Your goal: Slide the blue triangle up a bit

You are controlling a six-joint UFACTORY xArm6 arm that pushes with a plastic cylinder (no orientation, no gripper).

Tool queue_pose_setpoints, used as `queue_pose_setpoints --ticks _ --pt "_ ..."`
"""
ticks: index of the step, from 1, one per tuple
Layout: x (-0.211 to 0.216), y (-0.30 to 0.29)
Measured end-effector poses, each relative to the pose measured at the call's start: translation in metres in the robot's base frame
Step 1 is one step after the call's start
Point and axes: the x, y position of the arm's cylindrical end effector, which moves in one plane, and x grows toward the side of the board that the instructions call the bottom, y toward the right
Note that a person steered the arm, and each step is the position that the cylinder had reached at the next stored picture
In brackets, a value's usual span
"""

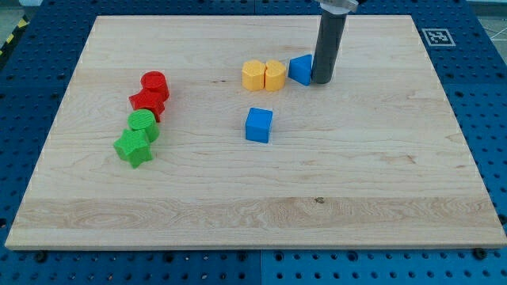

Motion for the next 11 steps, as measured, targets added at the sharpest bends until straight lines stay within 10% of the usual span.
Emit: queue_pose_setpoints --ticks 4,9,11 --pt "-0.072 0.010" --pt "0.036 0.002" --pt "-0.009 -0.016"
